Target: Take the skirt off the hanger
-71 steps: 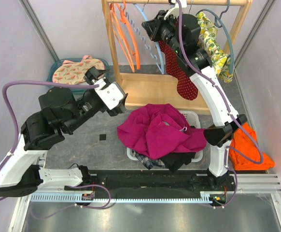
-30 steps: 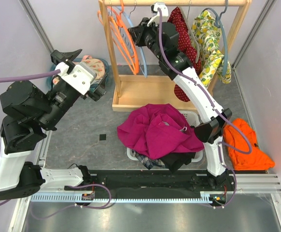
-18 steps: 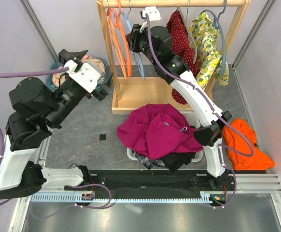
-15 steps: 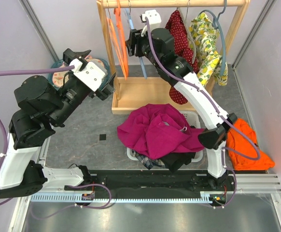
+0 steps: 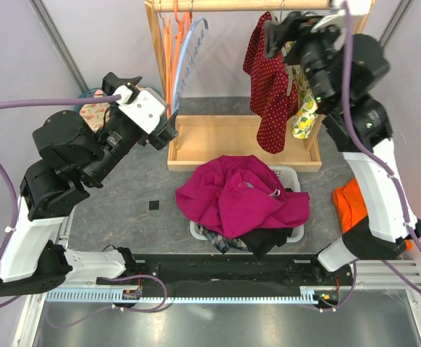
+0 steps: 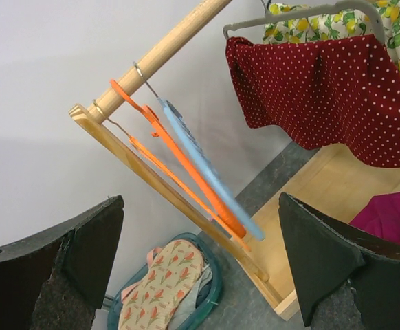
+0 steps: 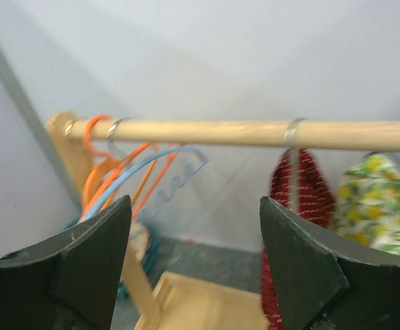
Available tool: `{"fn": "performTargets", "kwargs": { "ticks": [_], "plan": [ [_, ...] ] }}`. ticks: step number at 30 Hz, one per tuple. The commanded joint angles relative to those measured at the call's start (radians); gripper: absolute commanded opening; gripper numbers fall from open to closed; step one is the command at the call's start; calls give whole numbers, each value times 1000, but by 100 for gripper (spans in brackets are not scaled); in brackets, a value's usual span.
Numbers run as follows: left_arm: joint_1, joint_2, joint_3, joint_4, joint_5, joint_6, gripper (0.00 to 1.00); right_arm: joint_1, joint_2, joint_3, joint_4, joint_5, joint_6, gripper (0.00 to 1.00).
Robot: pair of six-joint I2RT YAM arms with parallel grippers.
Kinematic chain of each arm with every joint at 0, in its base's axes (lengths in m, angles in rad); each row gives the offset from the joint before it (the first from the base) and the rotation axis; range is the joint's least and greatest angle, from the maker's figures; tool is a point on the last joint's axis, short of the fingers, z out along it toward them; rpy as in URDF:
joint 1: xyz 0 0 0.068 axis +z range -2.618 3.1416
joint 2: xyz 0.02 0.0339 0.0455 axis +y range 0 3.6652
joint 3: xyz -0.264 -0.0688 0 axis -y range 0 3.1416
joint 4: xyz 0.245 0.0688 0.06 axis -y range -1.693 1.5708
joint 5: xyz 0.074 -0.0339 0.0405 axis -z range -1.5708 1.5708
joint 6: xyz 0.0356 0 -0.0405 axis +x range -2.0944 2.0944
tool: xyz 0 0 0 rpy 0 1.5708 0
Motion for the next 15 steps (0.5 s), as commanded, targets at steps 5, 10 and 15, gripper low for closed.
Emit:
{"fn": "performTargets", "kwargs": {
  "ticks": [5, 10, 15],
  "plan": [
    [22, 16, -94, 28, 71, -130, 99, -107, 94, 23, -48, 82, -27, 81],
    [22, 14, -207, 39, 95, -156, 99, -137, 135, 28, -84, 70, -5, 81],
    [24, 14, -220, 40, 97, -158, 100, -151, 142, 27, -107, 107, -23, 80]
  ]
}}
